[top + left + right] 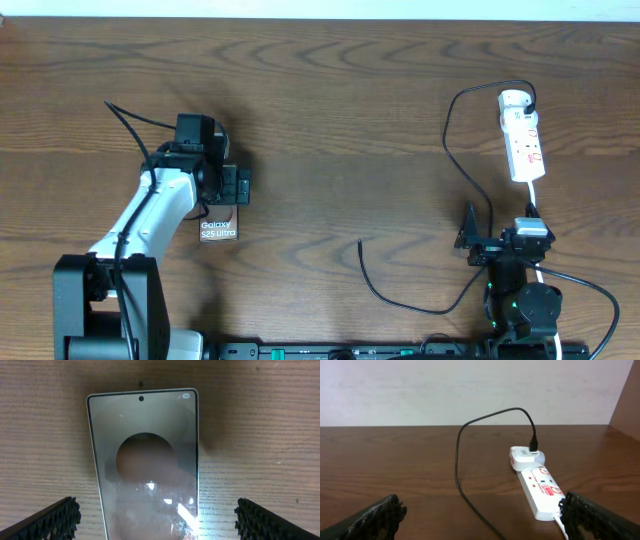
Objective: Plug charger to phone and switch on socket
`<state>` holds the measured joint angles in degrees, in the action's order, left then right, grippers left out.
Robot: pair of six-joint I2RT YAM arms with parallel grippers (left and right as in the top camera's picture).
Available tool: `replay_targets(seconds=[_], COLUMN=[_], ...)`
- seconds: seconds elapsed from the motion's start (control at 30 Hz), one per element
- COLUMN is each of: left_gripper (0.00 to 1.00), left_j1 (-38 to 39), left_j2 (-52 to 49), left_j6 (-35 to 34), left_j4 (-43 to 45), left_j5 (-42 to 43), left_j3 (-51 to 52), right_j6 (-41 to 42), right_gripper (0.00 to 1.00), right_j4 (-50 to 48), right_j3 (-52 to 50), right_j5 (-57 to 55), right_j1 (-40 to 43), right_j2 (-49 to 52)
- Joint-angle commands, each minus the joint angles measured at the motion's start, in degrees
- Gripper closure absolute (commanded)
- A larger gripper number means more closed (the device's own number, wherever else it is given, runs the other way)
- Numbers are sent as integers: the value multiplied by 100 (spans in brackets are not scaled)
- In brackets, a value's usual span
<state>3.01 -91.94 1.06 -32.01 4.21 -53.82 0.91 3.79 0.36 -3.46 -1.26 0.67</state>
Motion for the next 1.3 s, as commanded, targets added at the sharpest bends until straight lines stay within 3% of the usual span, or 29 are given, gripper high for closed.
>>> replay_targets(seconds=[0.0, 1.27], left_gripper=[2, 2], left_j1=[-2, -2], left_j2=[-55, -428], left_j6=[-76, -94], left_j4=[179, 671], left_j5=[-83, -83], left_j3=[153, 400], right_j6=[74, 74], right_gripper=[1, 1], right_j4=[24, 24], right_j3=[-4, -4], right_j5=[-48, -48], right_j1=[-105, -105], right_j2=[-37, -37])
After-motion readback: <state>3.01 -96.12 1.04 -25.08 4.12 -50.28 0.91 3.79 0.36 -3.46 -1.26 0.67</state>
